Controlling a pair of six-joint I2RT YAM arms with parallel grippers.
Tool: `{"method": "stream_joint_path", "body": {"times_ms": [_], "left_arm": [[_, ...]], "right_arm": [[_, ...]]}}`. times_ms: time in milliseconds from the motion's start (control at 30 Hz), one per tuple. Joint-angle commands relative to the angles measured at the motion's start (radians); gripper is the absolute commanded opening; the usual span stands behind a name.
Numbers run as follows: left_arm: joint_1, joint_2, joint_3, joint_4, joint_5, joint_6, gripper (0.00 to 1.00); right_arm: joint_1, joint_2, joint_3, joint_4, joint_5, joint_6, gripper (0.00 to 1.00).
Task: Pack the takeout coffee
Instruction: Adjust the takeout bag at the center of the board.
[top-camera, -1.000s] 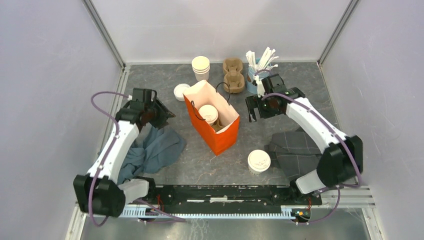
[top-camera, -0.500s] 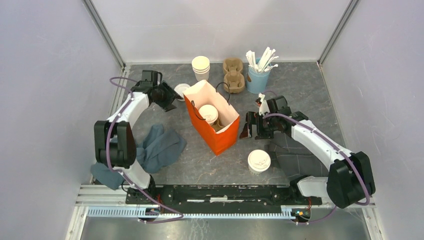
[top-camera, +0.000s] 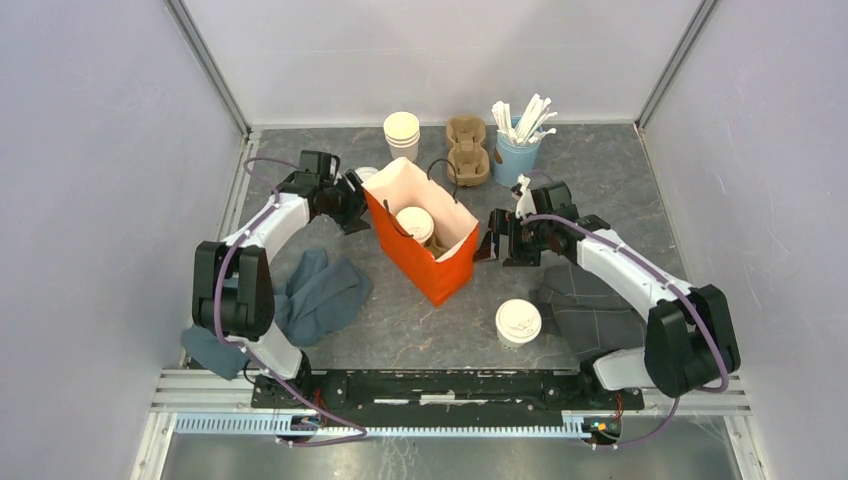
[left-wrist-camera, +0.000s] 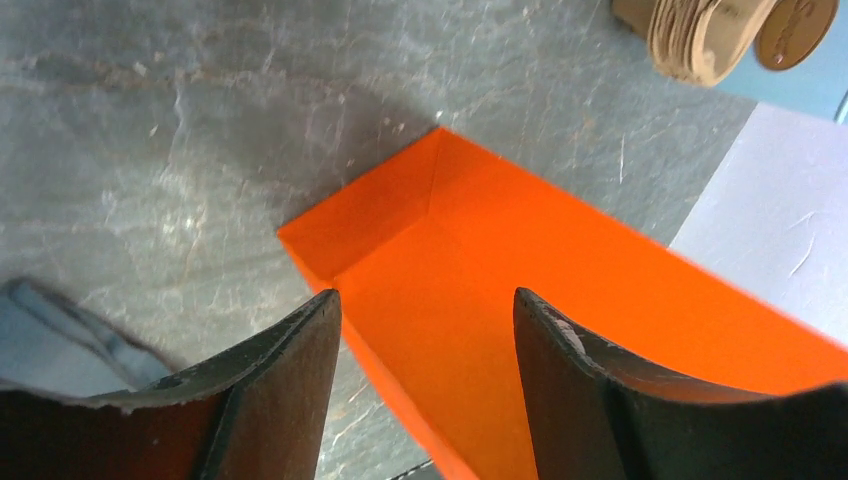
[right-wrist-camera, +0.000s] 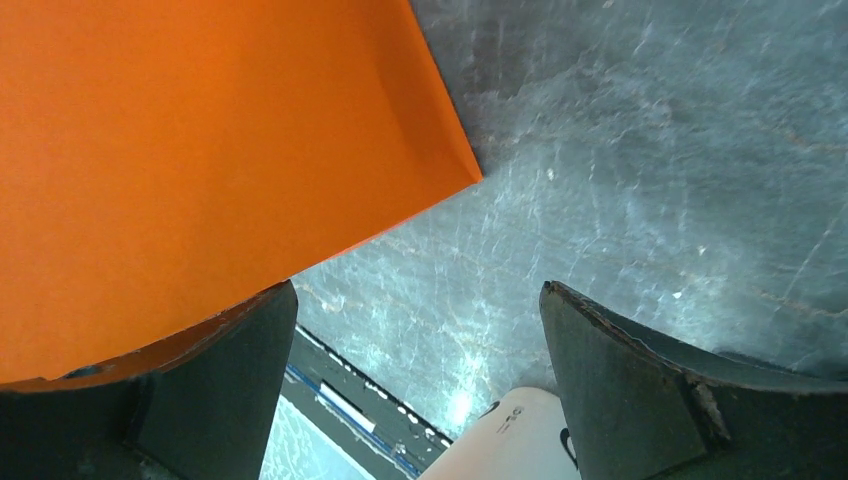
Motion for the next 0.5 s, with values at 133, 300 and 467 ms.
{"method": "stream_joint_path", "body": {"times_ms": [133, 300, 467], "left_arm": [[0.001, -0.25, -0.195, -0.025, -0.021, 0.01, 0.68], [0.001, -0.4, -0.3, -0.052, -0.03, -0.024, 0.69], [0.001, -0.529, -0.342, -0.15, -0.05, -0.005, 0.7]], "right_arm": [[-0.066, 0.128, 0.161, 0.004, 0.04, -0.072, 0.98], [-0.104, 0.157, 0.269, -0.107, 0.099, -0.181, 0.98], [-0.103, 0.08, 0.336, -0.313, 0.256, -0.38, 0.98]]}}
